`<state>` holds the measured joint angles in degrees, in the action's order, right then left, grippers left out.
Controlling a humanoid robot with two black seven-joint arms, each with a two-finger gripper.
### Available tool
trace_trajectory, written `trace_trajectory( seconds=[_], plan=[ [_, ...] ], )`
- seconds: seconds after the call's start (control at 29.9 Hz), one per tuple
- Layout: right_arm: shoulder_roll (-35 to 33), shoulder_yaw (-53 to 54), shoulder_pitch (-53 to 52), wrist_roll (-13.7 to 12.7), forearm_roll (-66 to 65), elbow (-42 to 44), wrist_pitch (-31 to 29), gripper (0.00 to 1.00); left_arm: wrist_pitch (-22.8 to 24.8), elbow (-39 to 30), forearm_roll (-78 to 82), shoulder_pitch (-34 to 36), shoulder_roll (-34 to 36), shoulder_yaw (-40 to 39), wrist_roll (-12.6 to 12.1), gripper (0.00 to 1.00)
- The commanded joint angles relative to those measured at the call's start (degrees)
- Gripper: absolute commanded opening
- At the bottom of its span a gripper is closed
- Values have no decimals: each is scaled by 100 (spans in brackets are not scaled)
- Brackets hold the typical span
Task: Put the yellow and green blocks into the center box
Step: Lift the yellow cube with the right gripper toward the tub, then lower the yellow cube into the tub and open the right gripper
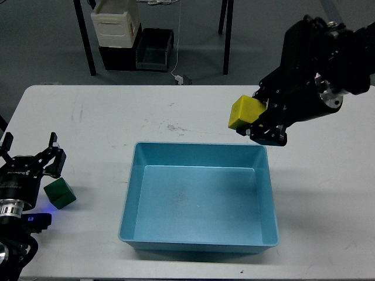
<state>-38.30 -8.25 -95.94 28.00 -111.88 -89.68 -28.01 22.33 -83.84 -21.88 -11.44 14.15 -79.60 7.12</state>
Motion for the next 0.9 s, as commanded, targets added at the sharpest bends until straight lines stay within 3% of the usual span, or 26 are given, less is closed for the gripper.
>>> trace_trajectory(
  seconds=[0.0,0.23,0.87],
  plan=[
    [445,-387,5,0,-53,-15,1,3,-9,-1,0,-7,0,-11,0,100],
    [981,-853,365,0,-141,64,1,4,43,-9,-9,-42,9,-161,0,100],
    [2238,-871,1640,0,-212,1944,1,11,35,-1,0,-42,9,-240,61,100]
  ],
)
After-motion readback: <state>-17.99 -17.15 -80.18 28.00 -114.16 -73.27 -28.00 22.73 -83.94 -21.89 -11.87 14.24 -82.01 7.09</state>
